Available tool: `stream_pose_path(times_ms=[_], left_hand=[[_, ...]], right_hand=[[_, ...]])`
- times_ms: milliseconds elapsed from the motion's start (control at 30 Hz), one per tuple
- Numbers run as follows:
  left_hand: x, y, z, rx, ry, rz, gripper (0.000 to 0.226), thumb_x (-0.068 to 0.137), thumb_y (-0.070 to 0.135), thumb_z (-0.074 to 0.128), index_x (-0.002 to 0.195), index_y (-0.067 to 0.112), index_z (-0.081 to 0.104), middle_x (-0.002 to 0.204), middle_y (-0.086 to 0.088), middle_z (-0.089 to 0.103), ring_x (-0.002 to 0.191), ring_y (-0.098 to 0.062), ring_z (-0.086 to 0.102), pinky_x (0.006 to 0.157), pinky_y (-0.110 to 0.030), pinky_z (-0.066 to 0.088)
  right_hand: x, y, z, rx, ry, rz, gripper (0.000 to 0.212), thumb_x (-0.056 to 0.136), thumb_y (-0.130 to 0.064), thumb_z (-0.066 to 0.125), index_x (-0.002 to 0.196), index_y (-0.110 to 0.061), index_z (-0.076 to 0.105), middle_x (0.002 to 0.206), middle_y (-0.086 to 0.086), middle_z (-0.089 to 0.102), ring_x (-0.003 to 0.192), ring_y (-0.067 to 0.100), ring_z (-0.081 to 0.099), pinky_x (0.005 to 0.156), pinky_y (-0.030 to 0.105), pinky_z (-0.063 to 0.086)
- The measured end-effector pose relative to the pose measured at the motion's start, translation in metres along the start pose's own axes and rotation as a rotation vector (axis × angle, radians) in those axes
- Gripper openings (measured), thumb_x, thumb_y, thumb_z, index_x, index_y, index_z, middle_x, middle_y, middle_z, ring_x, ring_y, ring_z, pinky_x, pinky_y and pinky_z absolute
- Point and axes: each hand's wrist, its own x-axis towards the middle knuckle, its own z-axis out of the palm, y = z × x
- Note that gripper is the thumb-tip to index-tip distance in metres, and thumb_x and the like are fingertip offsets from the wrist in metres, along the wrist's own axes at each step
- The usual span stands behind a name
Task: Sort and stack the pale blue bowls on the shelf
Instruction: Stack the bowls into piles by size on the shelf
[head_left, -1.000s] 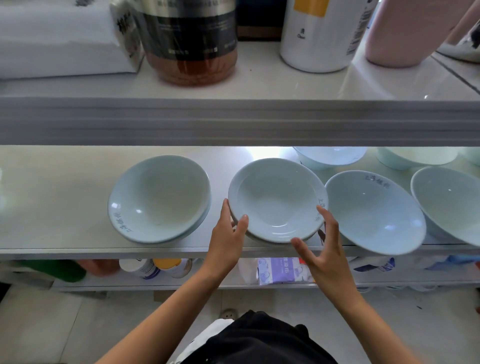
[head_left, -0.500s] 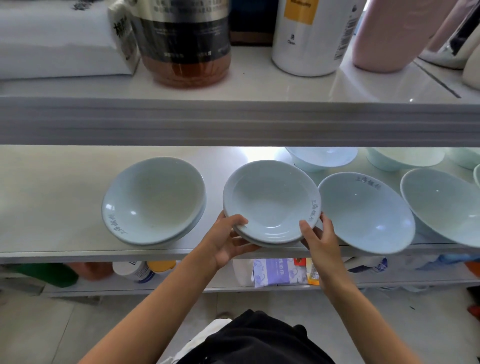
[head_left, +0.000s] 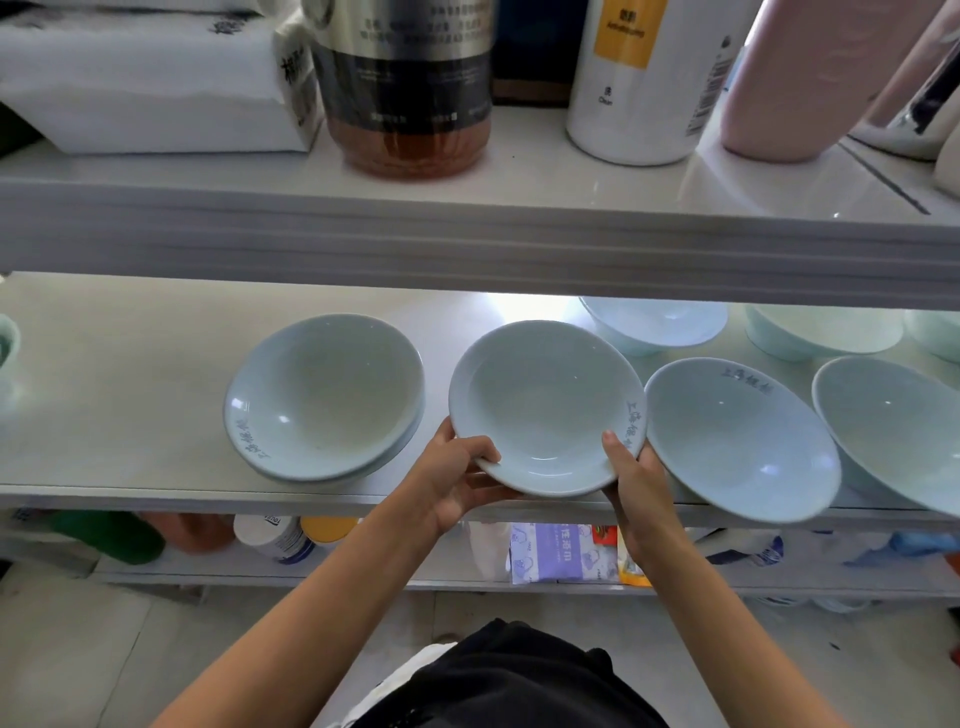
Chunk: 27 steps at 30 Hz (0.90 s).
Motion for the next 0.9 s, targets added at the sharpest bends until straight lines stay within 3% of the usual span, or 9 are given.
stream_pose_path(times_ms=[167, 267, 433, 600, 733, 900], left_hand=[[-0.01, 0.01, 0.003, 0.006, -0.034, 0.065, 0.055, 0.081, -0.013, 0.044, 0.121, 0.024, 0.049, 0.1, -0.015, 0.056, 0.075, -0.034, 0.062, 0.059, -0.041, 0.061], [-0.019, 0.02, 0.004, 0.013, -0.057, 0.134, 0.048, 0.082, -0.011, 0.044, 0.115, 0.024, 0.05, 0.096, -0.015, 0.058, 0.07, -0.033, 0.063, 0.064, -0.042, 0.061], [-0.039, 0.04, -0.001, 0.038, -0.035, 0.277, 0.037, 0.084, -0.007, 0.047, 0.108, 0.02, 0.05, 0.094, -0.012, 0.059, 0.068, -0.03, 0.063, 0.065, -0.042, 0.061], [-0.061, 0.058, -0.021, 0.112, 0.043, 0.41, 0.025, 0.088, 0.005, 0.054, 0.108, 0.02, 0.051, 0.089, -0.011, 0.064, 0.068, -0.027, 0.068, 0.065, -0.041, 0.061], [-0.076, 0.07, -0.043, 0.166, 0.17, 0.488, 0.029, 0.089, 0.014, 0.057, 0.117, 0.02, 0.052, 0.089, -0.009, 0.068, 0.068, -0.025, 0.069, 0.061, -0.034, 0.061], [-0.087, 0.076, -0.073, 0.149, 0.28, 0.503, 0.032, 0.09, 0.016, 0.057, 0.121, 0.017, 0.05, 0.088, -0.011, 0.068, 0.065, -0.024, 0.07, 0.064, -0.037, 0.062]], right_hand=[[-0.001, -0.011, 0.002, -0.008, -0.004, -0.081, 0.043, 0.097, -0.02, 0.049, 0.139, -0.017, 0.041, 0.131, 0.004, 0.057, 0.12, 0.019, 0.055, 0.108, 0.043, 0.042], [-0.002, -0.025, 0.008, 0.004, -0.011, -0.164, 0.042, 0.096, -0.021, 0.051, 0.137, -0.017, 0.044, 0.128, 0.003, 0.058, 0.118, 0.019, 0.056, 0.106, 0.042, 0.044], [-0.006, -0.052, 0.028, 0.032, -0.067, -0.248, 0.021, 0.098, -0.021, 0.046, 0.119, -0.024, 0.048, 0.103, -0.01, 0.062, 0.098, 0.012, 0.061, 0.096, 0.035, 0.05], [-0.007, -0.072, 0.055, 0.022, -0.151, -0.281, 0.012, 0.099, -0.02, 0.043, 0.104, -0.024, 0.053, 0.096, -0.009, 0.064, 0.089, 0.008, 0.063, 0.082, 0.024, 0.052], [-0.009, -0.076, 0.084, -0.015, -0.24, -0.288, 0.016, 0.099, -0.019, 0.042, 0.112, -0.019, 0.051, 0.097, -0.005, 0.063, 0.088, 0.007, 0.061, 0.077, 0.021, 0.051], [-0.014, -0.07, 0.117, -0.114, -0.352, -0.319, 0.021, 0.098, -0.02, 0.042, 0.118, -0.019, 0.048, 0.109, 0.0, 0.06, 0.095, 0.011, 0.06, 0.078, 0.024, 0.052]])
